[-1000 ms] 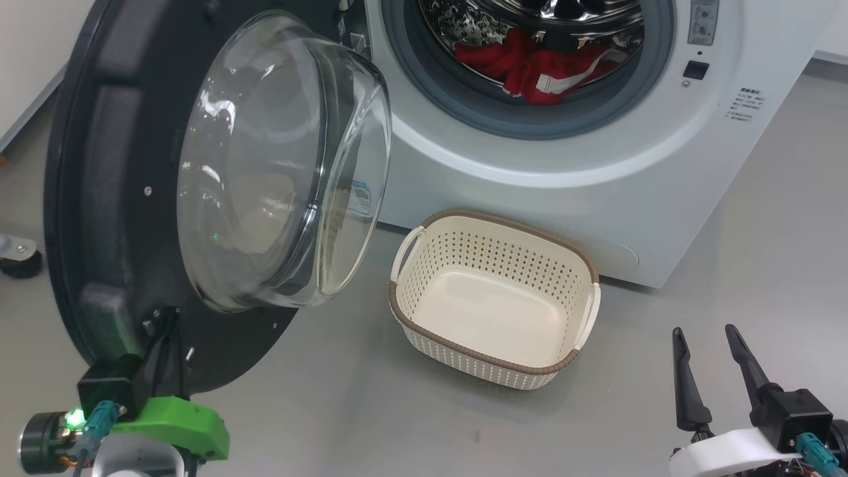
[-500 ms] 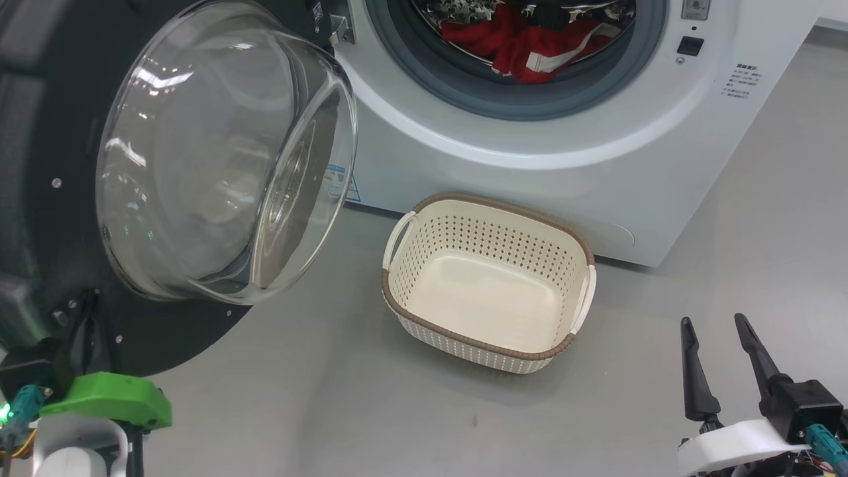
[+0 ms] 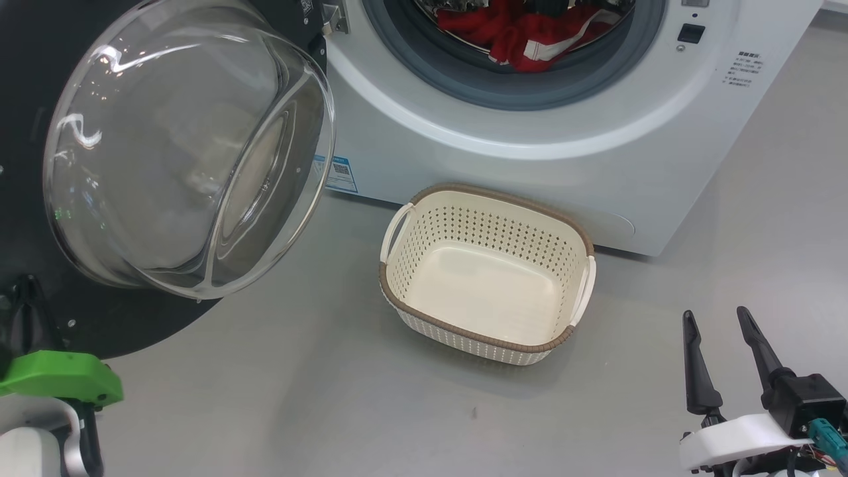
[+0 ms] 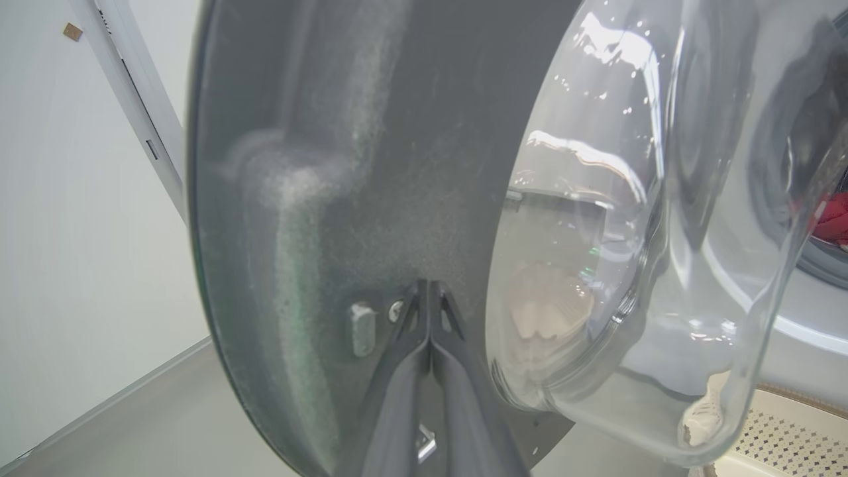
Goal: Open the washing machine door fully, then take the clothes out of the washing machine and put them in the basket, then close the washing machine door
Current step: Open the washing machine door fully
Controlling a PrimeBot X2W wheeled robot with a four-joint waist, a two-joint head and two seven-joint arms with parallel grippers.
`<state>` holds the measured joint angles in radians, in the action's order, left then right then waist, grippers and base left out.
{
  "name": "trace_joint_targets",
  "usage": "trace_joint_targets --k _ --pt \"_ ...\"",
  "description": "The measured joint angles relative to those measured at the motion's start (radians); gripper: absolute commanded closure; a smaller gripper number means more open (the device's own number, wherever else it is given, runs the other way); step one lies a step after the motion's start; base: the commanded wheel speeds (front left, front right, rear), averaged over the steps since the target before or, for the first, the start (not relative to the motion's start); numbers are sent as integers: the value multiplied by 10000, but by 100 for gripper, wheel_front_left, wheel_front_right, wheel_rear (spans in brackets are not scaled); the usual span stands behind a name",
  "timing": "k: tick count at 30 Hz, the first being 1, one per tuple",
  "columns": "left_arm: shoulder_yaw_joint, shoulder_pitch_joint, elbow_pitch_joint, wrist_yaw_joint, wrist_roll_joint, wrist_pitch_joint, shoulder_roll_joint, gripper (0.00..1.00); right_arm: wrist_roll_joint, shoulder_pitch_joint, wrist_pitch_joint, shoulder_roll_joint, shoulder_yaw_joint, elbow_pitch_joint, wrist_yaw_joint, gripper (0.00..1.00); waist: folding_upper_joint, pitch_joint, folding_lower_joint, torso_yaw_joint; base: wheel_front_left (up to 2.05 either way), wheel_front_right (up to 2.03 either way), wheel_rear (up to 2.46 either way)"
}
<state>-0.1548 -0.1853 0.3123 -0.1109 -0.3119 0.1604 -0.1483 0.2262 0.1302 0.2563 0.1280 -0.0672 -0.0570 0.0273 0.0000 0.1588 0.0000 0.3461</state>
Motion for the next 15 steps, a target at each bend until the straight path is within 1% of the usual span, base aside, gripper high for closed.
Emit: trace_joint_targets --k 7,15 --pt "-127 -249 491 -33 -50 226 -61 100 0 -108 0 17 12 -4 -2 0 0 95 0 -43 0 0 0" --pt "-291 -258 796 -42 -65 533 81 100 0 -199 0 23 42 -13 -71 0 0 95 0 -40 0 0 0"
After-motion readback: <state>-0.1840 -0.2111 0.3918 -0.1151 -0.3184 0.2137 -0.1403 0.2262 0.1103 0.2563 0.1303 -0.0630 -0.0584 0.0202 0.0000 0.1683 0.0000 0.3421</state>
